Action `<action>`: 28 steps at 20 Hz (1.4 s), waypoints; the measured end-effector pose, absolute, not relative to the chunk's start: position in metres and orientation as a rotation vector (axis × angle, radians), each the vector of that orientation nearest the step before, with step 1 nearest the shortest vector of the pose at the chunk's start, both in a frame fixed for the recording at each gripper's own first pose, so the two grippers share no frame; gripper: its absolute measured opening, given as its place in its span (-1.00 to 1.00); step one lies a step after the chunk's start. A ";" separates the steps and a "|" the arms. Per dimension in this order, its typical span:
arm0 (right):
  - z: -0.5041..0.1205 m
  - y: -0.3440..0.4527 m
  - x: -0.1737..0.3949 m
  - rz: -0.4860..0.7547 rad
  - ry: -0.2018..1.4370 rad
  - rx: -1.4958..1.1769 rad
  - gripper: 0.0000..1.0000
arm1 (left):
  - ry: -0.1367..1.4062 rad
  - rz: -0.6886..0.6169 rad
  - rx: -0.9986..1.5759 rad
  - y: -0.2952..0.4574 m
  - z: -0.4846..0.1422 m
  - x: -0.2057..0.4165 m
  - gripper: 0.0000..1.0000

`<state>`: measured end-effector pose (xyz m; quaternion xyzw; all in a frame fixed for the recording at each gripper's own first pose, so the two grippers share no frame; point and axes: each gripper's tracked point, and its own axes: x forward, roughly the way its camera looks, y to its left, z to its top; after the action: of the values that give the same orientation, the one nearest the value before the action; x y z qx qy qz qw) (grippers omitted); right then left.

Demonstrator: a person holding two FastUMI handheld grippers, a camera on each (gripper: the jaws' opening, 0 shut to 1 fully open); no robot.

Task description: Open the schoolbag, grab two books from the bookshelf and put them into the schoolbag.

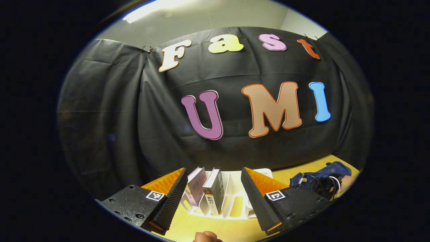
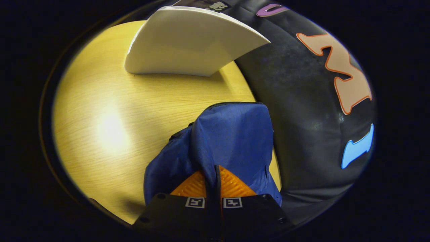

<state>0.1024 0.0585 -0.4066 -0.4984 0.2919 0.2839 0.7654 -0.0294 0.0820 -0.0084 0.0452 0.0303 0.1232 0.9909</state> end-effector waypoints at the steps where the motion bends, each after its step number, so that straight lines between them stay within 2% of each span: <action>1: -0.407 0.058 0.102 0.604 0.648 -1.077 -0.91 | 0.061 0.248 0.091 0.082 -0.008 -0.029 0.86; 8: -0.395 0.059 0.106 0.581 0.681 -0.949 -0.88 | 0.064 0.258 0.087 0.085 -0.011 -0.030 0.87; 9: -0.392 0.058 0.107 0.581 0.690 -0.927 -0.92 | 0.062 0.256 0.084 0.084 -0.011 -0.029 0.87; 12: -0.381 0.057 0.108 0.573 0.704 -0.857 -0.84 | 0.067 0.253 0.072 0.084 -0.014 -0.028 0.87; 15: -0.363 0.054 0.110 0.550 0.730 -0.754 -0.88 | 0.074 0.252 0.061 0.085 -0.017 -0.025 0.87; 17: -0.346 0.051 0.115 0.528 0.730 -0.682 -0.92 | 0.081 0.254 0.056 0.085 -0.021 -0.025 0.87; 21: -0.314 0.040 0.128 0.463 0.719 -0.478 -0.84 | 0.087 0.251 0.053 0.085 -0.023 -0.020 0.87; 28: -0.283 0.007 0.141 0.351 0.716 -0.157 -0.88 | 0.091 0.240 0.058 0.084 -0.025 -0.012 0.87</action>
<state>0.1414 0.0067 -0.2827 -0.0765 0.3483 0.1708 0.9185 -0.0119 0.0837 -0.0251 0.0290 0.0452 0.1194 0.9914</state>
